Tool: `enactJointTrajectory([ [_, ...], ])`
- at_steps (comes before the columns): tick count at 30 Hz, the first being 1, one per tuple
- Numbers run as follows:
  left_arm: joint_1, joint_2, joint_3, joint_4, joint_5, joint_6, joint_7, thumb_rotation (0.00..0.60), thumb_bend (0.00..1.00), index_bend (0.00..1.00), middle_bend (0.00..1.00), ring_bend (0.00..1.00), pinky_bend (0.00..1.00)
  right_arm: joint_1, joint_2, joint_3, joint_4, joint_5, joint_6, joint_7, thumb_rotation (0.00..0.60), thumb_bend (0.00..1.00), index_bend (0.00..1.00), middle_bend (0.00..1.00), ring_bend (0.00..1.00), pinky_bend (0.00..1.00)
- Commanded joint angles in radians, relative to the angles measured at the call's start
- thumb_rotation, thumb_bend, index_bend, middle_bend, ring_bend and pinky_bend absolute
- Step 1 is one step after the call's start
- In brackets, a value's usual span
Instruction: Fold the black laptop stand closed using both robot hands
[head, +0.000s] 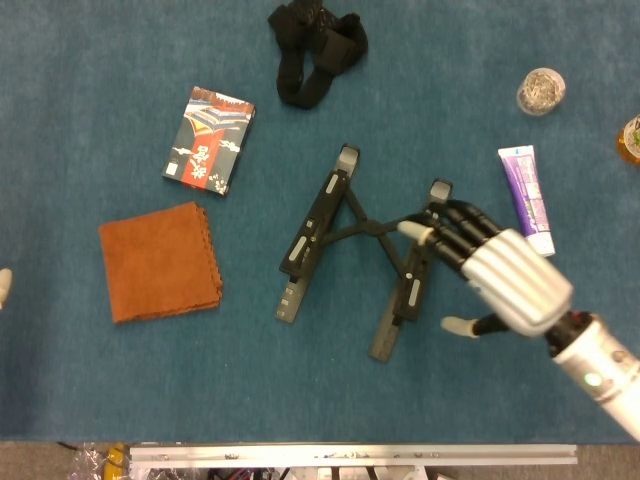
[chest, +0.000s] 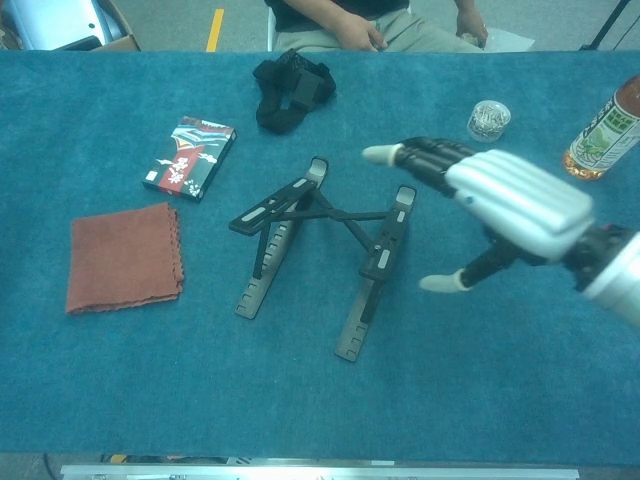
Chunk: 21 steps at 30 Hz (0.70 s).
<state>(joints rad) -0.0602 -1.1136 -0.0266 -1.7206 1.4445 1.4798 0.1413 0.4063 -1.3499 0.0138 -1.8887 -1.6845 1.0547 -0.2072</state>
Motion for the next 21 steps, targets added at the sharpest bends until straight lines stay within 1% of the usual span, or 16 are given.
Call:
enactJointTrajectory([
  [1, 0.0, 0.002, -0.002, 0.004, -0.005, -0.003, -0.006, 0.6, 0.28, 0.08, 0.05, 0.0, 0.04, 0.03, -0.048, 0.01, 0.027, 0.016, -0.031, -0.033, 0.6, 0.0, 0.0, 0.11, 0.0, 0.09],
  [3, -0.001, 0.002, -0.002, 0.007, -0.008, -0.008, -0.012, 0.6, 0.28, 0.08, 0.05, 0.0, 0.04, 0.043, -0.075, 0.014, 0.037, 0.024, -0.043, -0.049, 0.6, 0.0, 0.0, 0.11, 0.0, 0.09],
  [6, -0.004, 0.001, -0.004, 0.012, -0.012, -0.015, -0.017, 0.6, 0.28, 0.08, 0.05, 0.0, 0.04, 0.061, -0.108, 0.021, 0.056, 0.029, -0.053, -0.064, 0.6, 0.04, 0.0, 0.11, 0.0, 0.09],
  [12, -0.008, 0.0, -0.004, 0.019, -0.011, -0.024, -0.027, 0.6, 0.28, 0.08, 0.05, 0.0, 0.04, 0.086, -0.158, 0.027, 0.114, 0.026, -0.047, -0.082, 0.6, 0.17, 0.0, 0.11, 0.0, 0.09],
  [18, -0.01, -0.001, -0.002, 0.026, -0.008, -0.029, -0.039, 0.6, 0.28, 0.08, 0.05, 0.0, 0.04, 0.1, -0.196, 0.034, 0.184, 0.026, -0.027, -0.099, 0.6, 0.28, 0.0, 0.11, 0.0, 0.09],
  [21, -0.01, 0.001, 0.0, 0.025, -0.001, -0.028, -0.041, 0.6, 0.28, 0.08, 0.05, 0.0, 0.04, 0.1, -0.208, 0.04, 0.205, 0.021, 0.0, -0.111, 0.6, 0.28, 0.0, 0.11, 0.0, 0.09],
])
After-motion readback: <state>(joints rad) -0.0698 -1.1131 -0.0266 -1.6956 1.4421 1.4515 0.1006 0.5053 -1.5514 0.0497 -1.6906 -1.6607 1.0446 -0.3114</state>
